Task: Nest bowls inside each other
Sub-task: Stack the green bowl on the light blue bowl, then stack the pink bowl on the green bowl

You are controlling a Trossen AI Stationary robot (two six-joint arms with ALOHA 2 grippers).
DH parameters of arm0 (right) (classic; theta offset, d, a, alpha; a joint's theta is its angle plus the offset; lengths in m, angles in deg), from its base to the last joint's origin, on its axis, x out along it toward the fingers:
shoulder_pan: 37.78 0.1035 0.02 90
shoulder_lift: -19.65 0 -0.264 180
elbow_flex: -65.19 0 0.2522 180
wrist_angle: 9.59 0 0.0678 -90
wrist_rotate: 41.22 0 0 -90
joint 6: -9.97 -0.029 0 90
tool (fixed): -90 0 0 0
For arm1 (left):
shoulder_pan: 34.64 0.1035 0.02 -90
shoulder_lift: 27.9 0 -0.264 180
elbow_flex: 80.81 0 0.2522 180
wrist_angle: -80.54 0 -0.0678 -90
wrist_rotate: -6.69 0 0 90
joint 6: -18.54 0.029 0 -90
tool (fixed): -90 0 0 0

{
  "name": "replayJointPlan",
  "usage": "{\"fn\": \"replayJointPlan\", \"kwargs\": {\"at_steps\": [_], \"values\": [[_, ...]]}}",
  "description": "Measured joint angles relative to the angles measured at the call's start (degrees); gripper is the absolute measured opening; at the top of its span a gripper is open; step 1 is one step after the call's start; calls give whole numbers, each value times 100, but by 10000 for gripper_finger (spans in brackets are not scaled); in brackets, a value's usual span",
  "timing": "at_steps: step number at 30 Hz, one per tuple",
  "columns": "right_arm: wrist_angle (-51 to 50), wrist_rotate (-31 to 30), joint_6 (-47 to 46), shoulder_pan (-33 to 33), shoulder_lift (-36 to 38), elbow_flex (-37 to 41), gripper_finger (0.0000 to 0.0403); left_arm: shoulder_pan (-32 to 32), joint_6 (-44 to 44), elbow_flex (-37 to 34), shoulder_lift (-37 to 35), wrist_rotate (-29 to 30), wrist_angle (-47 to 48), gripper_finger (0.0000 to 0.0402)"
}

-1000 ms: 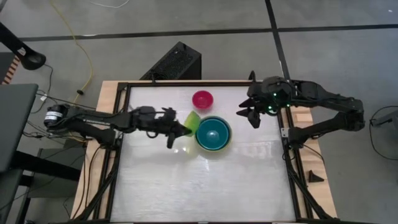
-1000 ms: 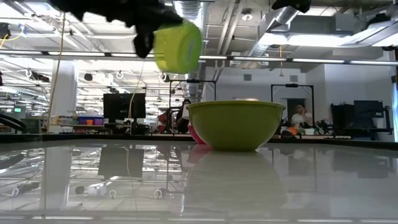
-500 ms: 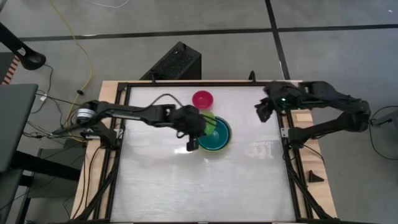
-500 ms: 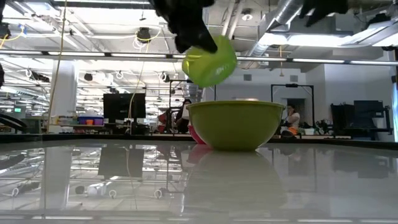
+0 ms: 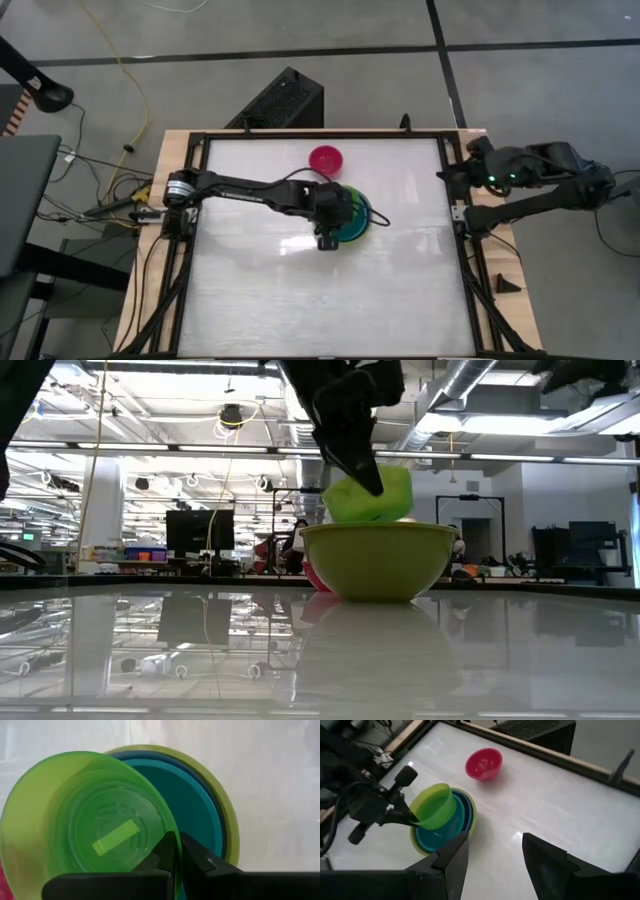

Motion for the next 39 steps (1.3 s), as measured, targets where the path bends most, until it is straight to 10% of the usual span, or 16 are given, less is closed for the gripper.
{"fn": "replayJointPlan", "kwargs": {"at_steps": [22, 39], "values": [[2187, -29, -1026, 1122, 1527, 2486, 217, 105, -656, 109, 614, -132, -540, 6], [2343, -67, -1071, 1362, 1507, 2486, 217, 522, -1542, 102, 547, -1132, -131, 216]]}}
